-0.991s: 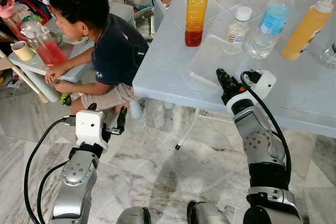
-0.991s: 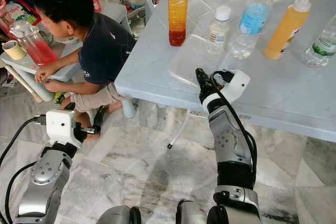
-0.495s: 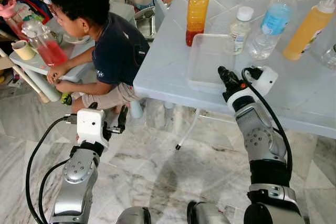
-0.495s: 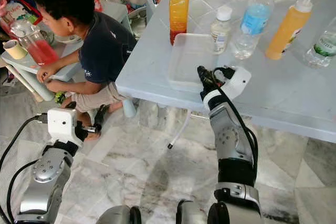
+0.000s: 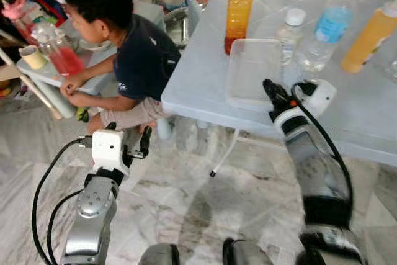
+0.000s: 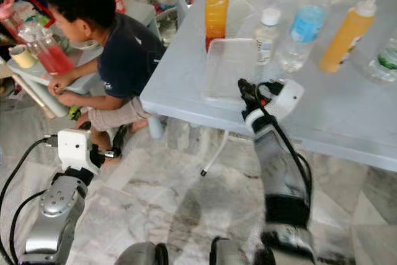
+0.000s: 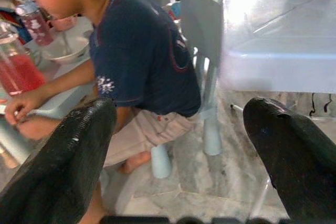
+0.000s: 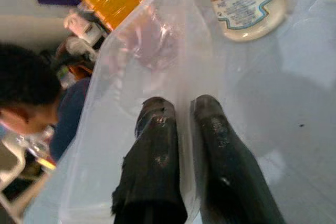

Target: Restocking fridge

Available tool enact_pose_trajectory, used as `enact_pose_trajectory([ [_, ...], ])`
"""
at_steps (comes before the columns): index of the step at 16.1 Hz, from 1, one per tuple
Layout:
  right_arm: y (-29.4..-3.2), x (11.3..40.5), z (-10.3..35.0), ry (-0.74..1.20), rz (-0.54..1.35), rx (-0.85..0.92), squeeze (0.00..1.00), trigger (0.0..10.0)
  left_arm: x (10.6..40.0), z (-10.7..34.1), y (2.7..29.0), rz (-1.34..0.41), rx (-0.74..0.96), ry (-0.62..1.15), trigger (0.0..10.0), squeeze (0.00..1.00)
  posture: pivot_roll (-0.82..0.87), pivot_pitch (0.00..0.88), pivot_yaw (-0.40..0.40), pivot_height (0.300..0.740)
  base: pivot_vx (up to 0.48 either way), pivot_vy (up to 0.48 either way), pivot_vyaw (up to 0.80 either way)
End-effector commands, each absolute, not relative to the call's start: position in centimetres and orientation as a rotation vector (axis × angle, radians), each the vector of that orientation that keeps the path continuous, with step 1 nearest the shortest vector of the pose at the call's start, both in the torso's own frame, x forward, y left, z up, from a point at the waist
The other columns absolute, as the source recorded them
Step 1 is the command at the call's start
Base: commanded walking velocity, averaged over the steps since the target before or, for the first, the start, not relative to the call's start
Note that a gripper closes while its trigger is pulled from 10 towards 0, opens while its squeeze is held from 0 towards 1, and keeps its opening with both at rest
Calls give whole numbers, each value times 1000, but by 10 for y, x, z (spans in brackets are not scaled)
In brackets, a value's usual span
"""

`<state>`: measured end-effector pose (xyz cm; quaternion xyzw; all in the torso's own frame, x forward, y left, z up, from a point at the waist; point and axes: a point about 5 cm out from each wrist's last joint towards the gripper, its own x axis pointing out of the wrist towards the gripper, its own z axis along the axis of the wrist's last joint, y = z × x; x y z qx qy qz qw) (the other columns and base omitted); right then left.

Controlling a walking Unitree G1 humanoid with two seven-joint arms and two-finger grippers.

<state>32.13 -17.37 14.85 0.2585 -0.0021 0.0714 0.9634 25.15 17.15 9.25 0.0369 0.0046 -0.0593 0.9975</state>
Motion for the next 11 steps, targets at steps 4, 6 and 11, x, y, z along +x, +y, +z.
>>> enact_pose_trajectory([
  [4,-163,294,149,-38,222,209,0,10000,250,87,177,-54,93,59,10000,0,20,121,68,740,0,0,0],
  [6,-151,289,152,-72,257,153,0,10000,250,84,177,-44,87,76,10000,0,16,121,72,740,-144,0,0],
  [11,-137,280,147,-71,278,137,0,10000,251,83,177,-29,84,86,10000,0,18,106,61,740,-320,0,0],
])
